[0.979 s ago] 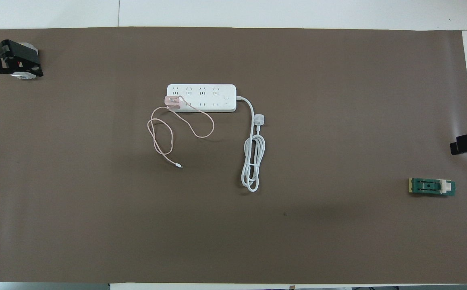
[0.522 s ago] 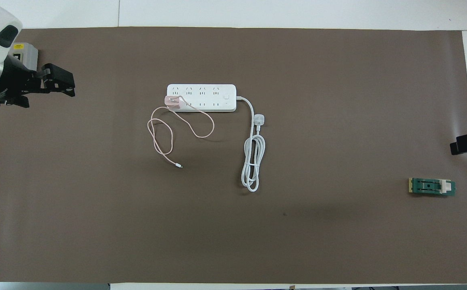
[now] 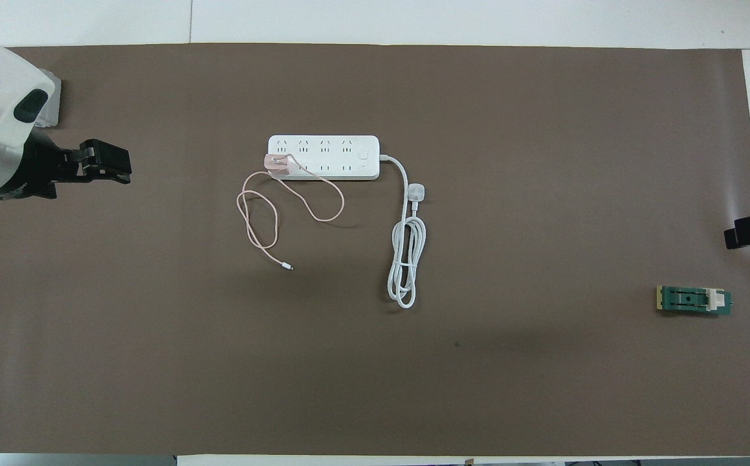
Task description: Plug charger into power strip
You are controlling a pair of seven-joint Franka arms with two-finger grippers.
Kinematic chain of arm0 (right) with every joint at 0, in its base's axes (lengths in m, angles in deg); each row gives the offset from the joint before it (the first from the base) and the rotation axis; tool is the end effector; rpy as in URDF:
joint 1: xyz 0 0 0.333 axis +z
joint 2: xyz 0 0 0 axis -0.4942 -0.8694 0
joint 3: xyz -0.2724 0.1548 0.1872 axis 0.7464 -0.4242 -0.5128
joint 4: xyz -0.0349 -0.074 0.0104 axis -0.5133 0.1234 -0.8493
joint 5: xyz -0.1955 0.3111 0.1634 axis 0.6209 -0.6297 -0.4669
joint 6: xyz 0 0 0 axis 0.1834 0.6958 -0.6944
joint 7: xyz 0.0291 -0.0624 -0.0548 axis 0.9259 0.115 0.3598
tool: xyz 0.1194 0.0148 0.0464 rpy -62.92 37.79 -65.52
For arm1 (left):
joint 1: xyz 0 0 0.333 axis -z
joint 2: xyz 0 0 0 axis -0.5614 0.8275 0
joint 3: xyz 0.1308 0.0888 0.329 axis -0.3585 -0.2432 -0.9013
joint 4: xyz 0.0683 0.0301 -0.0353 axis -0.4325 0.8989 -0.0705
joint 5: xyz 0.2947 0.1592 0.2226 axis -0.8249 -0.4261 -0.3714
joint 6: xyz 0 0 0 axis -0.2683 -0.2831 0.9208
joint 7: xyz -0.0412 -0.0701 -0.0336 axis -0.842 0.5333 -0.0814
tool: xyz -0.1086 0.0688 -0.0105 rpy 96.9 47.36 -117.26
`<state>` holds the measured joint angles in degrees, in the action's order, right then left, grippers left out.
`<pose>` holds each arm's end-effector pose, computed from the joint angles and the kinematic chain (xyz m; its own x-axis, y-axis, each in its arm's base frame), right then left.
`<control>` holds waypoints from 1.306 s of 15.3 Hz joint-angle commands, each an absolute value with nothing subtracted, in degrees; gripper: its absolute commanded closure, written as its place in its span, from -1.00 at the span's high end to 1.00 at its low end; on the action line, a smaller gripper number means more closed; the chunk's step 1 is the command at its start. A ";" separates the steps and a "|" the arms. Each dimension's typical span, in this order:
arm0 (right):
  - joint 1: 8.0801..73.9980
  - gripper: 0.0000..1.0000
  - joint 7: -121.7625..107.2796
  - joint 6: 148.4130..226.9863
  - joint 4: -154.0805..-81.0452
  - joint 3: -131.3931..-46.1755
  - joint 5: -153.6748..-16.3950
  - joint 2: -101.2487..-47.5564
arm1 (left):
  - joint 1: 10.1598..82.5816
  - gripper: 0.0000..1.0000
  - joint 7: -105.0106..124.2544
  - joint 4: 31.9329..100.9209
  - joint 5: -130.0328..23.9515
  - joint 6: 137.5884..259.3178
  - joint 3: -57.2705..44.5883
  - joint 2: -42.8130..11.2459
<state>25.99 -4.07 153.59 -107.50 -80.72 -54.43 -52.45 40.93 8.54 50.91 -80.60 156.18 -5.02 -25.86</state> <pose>0.5058 -0.0402 0.6757 0.9980 0.0081 -0.0623 0.0077 -0.9999 -0.0069 0.5630 -0.1058 0.6318 0.9945 0.0900 0.0539 0.0915 -0.9954 -0.0267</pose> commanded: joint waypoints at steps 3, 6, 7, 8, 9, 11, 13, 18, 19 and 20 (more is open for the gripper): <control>24.69 1.00 -4.87 153.95 -108.12 -81.06 -53.57 -51.85 | 43.03 1.00 17.51 50.75 -81.69 152.01 -11.65 -28.66; 24.69 1.00 -4.87 153.86 -108.12 -81.06 -53.57 -51.77 | 42.51 1.00 17.16 50.57 -81.43 151.39 -11.65 -28.66; 24.69 1.00 -4.78 153.86 -108.12 -81.06 -53.57 -51.77 | 42.07 1.00 16.81 50.39 -80.91 150.69 -11.57 -28.66; 24.69 1.00 -4.78 153.86 -108.12 -81.06 -53.57 -51.77 | 41.54 1.00 16.63 50.39 -80.03 150.60 -11.13 -28.74; 24.69 1.00 -4.87 153.86 -108.12 -81.06 -53.57 -51.77 | 40.84 1.00 16.63 50.39 -79.76 150.60 -10.87 -28.66; 24.69 1.00 -4.78 153.95 -108.12 -81.06 -53.57 -51.77 | 39.35 1.00 17.07 50.39 -79.76 150.51 -9.29 -28.66; 24.69 1.00 -4.78 153.95 -108.12 -81.06 -53.57 -51.77 | 38.81 1.00 17.15 50.39 -79.85 150.42 -8.93 -28.57; 24.69 1.00 -4.87 153.95 -108.12 -81.06 -53.57 -51.77 | 38.55 1.00 17.07 50.30 -78.27 149.73 -7.62 -28.57; 24.69 1.00 -4.87 153.95 -108.12 -81.06 -53.57 -51.77 | 38.55 1.00 16.98 50.13 -77.66 148.15 -7.61 -28.57; 24.69 1.00 -4.87 153.95 -108.12 -81.06 -53.57 -51.77 | 38.55 1.00 16.98 49.17 -77.39 146.14 -7.52 -28.48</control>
<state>25.63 -4.07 153.59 -107.50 -80.50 -54.43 -52.43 39.62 16.97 50.52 -78.72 149.88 -8.45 -28.17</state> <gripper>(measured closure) 0.000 0.000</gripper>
